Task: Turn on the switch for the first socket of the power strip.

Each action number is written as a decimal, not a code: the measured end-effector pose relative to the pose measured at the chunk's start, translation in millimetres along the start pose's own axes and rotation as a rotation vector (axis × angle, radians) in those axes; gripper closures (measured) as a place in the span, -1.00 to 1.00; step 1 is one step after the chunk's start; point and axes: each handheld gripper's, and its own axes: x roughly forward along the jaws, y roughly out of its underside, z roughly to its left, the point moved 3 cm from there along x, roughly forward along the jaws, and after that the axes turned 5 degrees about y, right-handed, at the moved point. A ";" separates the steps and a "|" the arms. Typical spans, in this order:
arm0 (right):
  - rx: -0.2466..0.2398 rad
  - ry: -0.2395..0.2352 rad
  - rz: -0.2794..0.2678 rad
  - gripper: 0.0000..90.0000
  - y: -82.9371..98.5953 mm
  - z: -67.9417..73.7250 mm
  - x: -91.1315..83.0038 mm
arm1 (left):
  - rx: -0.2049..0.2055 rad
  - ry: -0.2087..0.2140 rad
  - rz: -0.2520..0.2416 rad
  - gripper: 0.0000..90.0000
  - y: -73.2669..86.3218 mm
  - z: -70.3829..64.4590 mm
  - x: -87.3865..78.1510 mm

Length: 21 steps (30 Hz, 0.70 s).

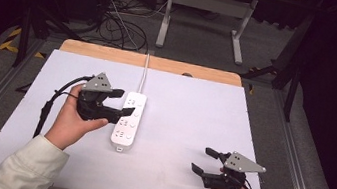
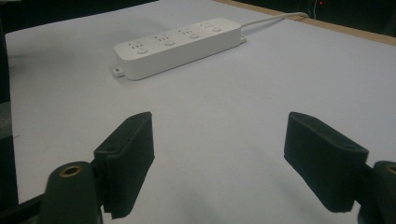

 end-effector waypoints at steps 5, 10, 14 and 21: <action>-0.001 0.001 -0.002 -0.45 -0.1 0.4 -0.4 | -0.001 0.003 -0.002 -0.35 13.3 -5.9 -15.0; -0.002 0.000 -0.001 -0.45 0.1 1.0 -0.8 | 0.025 -0.062 -0.018 -0.43 30.8 -7.9 -32.9; 0.000 0.002 -0.005 -0.45 0.0 1.2 -1.4 | 0.023 -0.065 -0.035 -0.44 46.2 -9.0 -41.4; -0.002 0.000 -0.005 -0.45 0.0 2.2 -2.1 | 0.030 -0.072 -0.052 -0.48 72.2 -8.9 -52.5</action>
